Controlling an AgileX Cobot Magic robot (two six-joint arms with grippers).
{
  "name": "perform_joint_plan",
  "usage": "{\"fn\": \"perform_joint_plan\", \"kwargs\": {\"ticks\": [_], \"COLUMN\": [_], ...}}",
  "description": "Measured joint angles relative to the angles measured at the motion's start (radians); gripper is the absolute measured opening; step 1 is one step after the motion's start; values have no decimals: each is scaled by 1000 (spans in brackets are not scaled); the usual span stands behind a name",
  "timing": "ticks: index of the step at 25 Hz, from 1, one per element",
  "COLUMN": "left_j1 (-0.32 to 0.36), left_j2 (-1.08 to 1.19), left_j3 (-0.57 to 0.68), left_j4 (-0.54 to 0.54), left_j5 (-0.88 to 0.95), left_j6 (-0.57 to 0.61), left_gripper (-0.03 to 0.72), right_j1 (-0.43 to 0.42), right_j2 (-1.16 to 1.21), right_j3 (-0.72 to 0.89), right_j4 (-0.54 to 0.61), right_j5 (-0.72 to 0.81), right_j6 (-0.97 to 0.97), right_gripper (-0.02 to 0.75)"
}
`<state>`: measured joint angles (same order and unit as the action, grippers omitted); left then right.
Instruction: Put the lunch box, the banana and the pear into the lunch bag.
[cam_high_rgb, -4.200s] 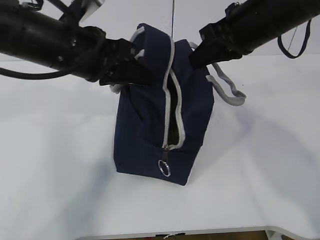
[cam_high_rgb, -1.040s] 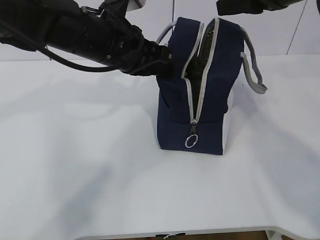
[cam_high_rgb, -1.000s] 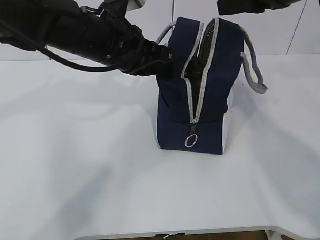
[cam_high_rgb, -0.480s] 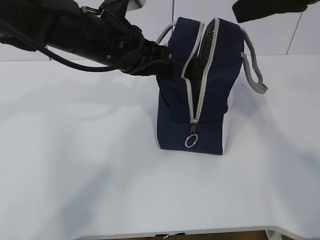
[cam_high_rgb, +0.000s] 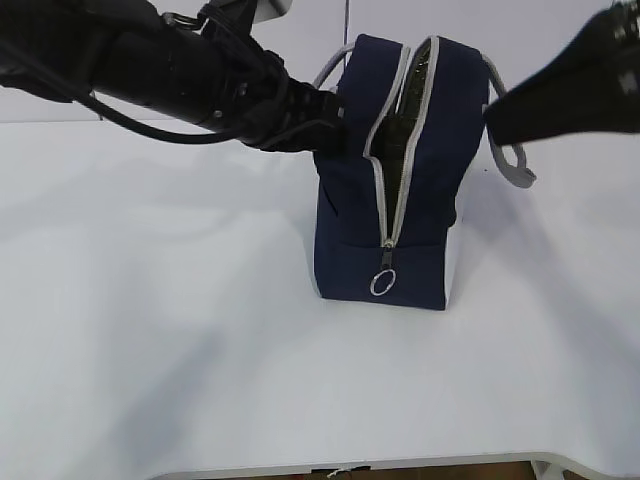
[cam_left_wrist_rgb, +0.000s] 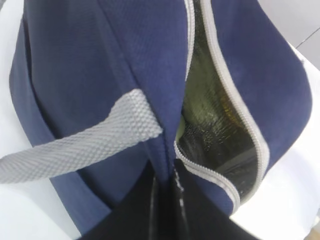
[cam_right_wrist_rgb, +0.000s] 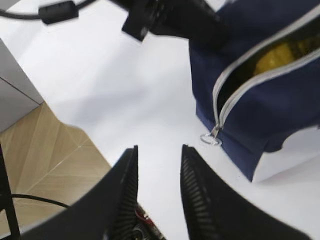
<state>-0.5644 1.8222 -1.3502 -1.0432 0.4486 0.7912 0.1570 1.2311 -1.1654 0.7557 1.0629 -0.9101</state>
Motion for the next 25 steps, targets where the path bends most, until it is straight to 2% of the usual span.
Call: {"fn": "perform_joint_plan", "kwargs": {"ticks": [6,16,25], "left_j1": [0,0,0], "left_j2": [0,0,0], "left_j3": [0,0,0], "left_j4": [-7,-14,-46], "left_j5": [10,11,12], "left_j6": [0,0,0], "left_gripper": [-16,-16,-16], "right_j1": [0,0,0], "right_j2": [-114,-266,-394], "right_j3": [162,281,457], "right_j4": [17,23,36], "right_j5": [-63,-73,-122], "right_j6": [-15,-18,-13], "right_gripper": [262,262,262]}}
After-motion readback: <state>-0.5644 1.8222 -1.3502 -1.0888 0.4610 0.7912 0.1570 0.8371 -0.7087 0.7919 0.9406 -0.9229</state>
